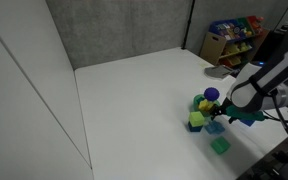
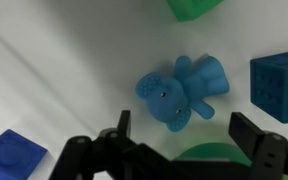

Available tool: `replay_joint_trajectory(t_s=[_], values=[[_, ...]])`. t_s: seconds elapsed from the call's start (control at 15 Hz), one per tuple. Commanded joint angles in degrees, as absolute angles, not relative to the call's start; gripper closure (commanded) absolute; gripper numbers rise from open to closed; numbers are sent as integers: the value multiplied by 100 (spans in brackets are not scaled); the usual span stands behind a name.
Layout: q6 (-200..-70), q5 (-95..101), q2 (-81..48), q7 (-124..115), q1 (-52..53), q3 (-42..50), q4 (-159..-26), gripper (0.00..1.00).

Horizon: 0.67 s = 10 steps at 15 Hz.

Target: Put the blue object inside the bowl

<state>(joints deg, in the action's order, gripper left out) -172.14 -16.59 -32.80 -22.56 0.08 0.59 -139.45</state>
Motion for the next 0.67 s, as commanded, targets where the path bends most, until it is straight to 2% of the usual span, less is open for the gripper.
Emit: replay_joint_trajectory(t_s=[0.0, 0.6], values=[[-17641, -1922, -3700, -2335, 25, -41, -13666, 0], [-17740, -1995, -4360, -2354, 115, -5, -13146, 0]])
